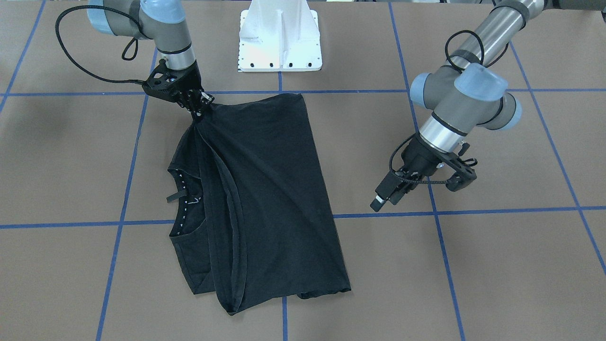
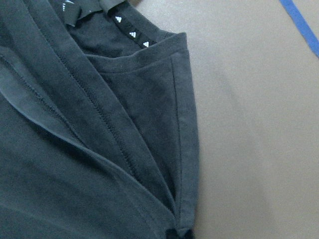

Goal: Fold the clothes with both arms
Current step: 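Lower the left gripper to the shirt's other near corner beside the right gripper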

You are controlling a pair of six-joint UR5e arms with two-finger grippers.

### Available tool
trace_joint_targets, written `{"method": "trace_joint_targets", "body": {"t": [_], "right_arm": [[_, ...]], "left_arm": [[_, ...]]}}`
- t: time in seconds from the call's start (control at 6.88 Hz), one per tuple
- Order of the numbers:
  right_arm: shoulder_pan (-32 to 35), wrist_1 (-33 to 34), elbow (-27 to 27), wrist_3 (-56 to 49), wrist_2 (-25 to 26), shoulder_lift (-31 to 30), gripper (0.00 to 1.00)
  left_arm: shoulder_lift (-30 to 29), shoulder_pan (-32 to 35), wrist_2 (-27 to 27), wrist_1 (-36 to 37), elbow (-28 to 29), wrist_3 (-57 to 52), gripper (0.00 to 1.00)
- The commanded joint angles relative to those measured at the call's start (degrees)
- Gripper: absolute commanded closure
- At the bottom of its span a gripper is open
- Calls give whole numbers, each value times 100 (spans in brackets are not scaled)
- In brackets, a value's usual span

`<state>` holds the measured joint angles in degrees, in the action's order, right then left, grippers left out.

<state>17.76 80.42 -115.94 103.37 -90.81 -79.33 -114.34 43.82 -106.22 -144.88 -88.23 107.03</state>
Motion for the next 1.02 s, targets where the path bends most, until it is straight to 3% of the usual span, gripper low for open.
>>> {"method": "trace_joint_targets", "body": {"t": [0.0,0.29,0.58,0.87], "right_arm": [[0,-9,-78,140,-147,-38,100],[8,-27,-122,140,-244,-143,100],[0,-27,-165,140,-253,-162,100],[0,-27,-192,149,-341,-162,100]], "left_arm": [[420,-1001,729,456,-1041,1384,14],[439,-2136,1504,2018,-2037,2116,15],[474,-2999,2182,2086,-1953,2540,19],[597,-3396,2202,2086,-1943,2892,21]]}}
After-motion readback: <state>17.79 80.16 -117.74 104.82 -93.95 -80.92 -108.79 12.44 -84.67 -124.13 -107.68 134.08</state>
